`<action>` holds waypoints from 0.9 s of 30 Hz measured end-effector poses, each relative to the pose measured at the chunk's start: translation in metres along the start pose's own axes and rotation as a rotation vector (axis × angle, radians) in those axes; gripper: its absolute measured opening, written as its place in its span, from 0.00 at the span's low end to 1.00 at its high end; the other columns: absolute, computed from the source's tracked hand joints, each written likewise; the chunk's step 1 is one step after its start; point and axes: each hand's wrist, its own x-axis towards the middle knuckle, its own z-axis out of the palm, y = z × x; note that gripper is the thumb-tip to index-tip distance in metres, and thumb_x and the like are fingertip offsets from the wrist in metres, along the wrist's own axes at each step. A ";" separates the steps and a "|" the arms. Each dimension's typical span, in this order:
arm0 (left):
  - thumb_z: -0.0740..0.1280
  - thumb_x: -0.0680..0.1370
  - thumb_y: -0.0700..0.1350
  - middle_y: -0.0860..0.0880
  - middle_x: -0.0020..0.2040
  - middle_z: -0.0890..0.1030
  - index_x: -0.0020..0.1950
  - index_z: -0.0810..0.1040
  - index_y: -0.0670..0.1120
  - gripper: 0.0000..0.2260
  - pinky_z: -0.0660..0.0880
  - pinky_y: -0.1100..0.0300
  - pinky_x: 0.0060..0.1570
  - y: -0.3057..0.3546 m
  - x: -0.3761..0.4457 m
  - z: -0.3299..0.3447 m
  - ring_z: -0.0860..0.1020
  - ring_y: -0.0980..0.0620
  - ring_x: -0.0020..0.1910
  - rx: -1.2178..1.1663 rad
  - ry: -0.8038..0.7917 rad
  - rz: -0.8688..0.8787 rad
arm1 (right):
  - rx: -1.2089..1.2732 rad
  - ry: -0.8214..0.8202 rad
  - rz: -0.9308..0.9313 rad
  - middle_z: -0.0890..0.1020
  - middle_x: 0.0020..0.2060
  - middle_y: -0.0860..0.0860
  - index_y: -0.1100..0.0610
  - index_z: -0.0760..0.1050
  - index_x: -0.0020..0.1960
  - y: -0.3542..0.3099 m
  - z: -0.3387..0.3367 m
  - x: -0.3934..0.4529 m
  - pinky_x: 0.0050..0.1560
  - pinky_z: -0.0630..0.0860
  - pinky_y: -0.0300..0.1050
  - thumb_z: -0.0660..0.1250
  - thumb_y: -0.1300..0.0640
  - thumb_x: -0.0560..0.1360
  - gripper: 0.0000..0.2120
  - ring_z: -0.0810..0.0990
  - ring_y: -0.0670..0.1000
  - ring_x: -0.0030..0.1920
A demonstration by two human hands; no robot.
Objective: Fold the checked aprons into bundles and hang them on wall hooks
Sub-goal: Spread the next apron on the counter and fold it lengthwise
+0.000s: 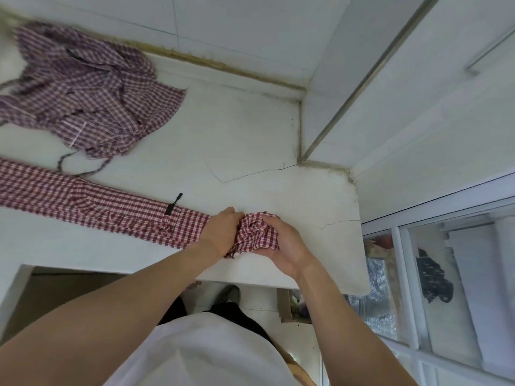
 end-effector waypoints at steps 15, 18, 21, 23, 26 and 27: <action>0.64 0.77 0.38 0.44 0.54 0.81 0.56 0.82 0.44 0.10 0.73 0.60 0.52 -0.037 -0.018 -0.059 0.79 0.46 0.55 -0.163 -0.090 -0.108 | -0.338 0.047 -0.083 0.85 0.53 0.57 0.60 0.79 0.60 0.015 0.069 0.000 0.55 0.81 0.58 0.68 0.54 0.79 0.13 0.84 0.56 0.54; 0.61 0.80 0.38 0.43 0.54 0.83 0.53 0.82 0.39 0.10 0.76 0.57 0.52 -0.048 -0.019 -0.064 0.81 0.44 0.52 -0.231 -0.125 -0.233 | -0.372 0.053 -0.084 0.86 0.51 0.55 0.58 0.80 0.59 0.018 0.079 0.001 0.52 0.82 0.52 0.67 0.54 0.79 0.12 0.85 0.54 0.52; 0.59 0.83 0.45 0.38 0.52 0.83 0.48 0.80 0.40 0.13 0.81 0.46 0.53 -0.054 -0.025 -0.076 0.82 0.41 0.49 -0.733 -0.075 -0.498 | -0.409 0.055 -0.080 0.86 0.51 0.55 0.58 0.80 0.59 0.021 0.086 0.004 0.50 0.83 0.50 0.67 0.53 0.79 0.12 0.85 0.53 0.51; 0.58 0.83 0.55 0.40 0.53 0.82 0.52 0.79 0.42 0.18 0.81 0.46 0.52 -0.055 -0.030 -0.089 0.81 0.42 0.52 -0.875 -0.068 -0.577 | -0.439 0.055 -0.088 0.86 0.50 0.54 0.58 0.80 0.57 0.022 0.094 0.004 0.47 0.83 0.49 0.66 0.53 0.79 0.11 0.85 0.53 0.49; 0.60 0.76 0.70 0.47 0.54 0.82 0.58 0.78 0.45 0.30 0.81 0.52 0.50 -0.052 -0.042 -0.103 0.81 0.47 0.54 -0.905 -0.315 -0.502 | -0.540 0.034 -0.104 0.86 0.48 0.50 0.53 0.80 0.54 0.024 0.104 0.003 0.50 0.82 0.48 0.62 0.46 0.81 0.12 0.84 0.50 0.49; 0.63 0.72 0.73 0.48 0.55 0.82 0.59 0.79 0.46 0.33 0.81 0.53 0.51 -0.053 -0.044 -0.106 0.81 0.49 0.55 -0.874 -0.348 -0.461 | -0.544 0.006 -0.090 0.85 0.48 0.48 0.50 0.78 0.54 0.025 0.107 0.002 0.54 0.81 0.49 0.57 0.41 0.82 0.16 0.83 0.49 0.51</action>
